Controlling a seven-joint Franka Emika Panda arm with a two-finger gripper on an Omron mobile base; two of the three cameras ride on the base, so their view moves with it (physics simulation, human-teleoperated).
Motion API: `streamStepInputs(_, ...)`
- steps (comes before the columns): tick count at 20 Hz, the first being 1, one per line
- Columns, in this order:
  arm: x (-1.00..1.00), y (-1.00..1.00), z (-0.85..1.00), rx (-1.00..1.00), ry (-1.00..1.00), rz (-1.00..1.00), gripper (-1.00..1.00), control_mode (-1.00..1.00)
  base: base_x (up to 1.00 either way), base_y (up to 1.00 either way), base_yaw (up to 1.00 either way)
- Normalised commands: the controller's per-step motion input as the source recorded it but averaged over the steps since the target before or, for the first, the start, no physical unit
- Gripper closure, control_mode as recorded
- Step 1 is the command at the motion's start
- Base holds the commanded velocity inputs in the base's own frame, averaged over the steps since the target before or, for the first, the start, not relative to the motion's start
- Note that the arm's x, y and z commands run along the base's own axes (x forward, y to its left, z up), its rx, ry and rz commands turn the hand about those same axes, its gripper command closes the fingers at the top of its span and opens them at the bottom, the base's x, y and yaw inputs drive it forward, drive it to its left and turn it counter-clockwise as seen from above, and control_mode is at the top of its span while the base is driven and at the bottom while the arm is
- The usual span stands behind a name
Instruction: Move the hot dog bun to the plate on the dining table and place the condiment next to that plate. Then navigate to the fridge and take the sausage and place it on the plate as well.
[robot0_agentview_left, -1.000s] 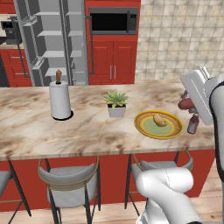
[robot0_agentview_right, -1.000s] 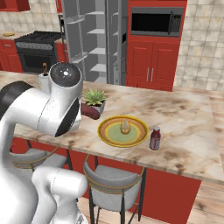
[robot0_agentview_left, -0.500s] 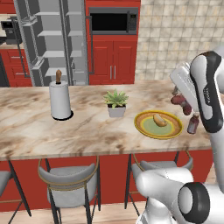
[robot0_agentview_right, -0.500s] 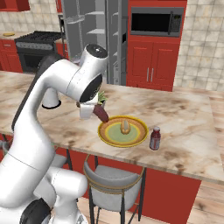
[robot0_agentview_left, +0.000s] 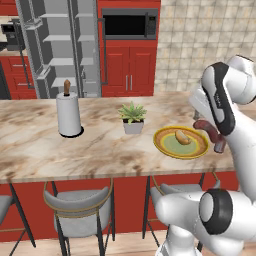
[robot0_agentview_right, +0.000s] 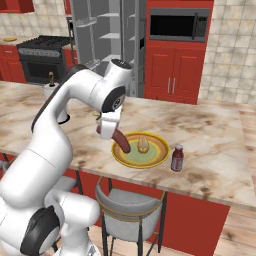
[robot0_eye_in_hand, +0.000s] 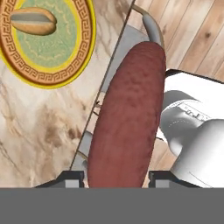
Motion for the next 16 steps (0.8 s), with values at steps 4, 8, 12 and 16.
streamStepInputs(4, 0.31, -0.02, -0.44, -0.1, 0.01, 0.0, 1.0, -1.0, 0.0, 0.0, 0.0)
streamStepInputs(8, 0.19, 0.0, -0.36, -0.2, -0.03, -0.01, 1.0, -1.0, 0.0, 0.0, 0.0)
streamStepInputs(12, 0.16, 0.0, -0.36, -0.21, -0.11, -0.06, 1.0, -1.0, 0.0, 0.0, 0.0)
streamStepInputs(16, 0.21, 0.0, -0.31, -0.12, -0.08, -0.04, 1.0, -1.0, 0.0, 0.0, 0.0)
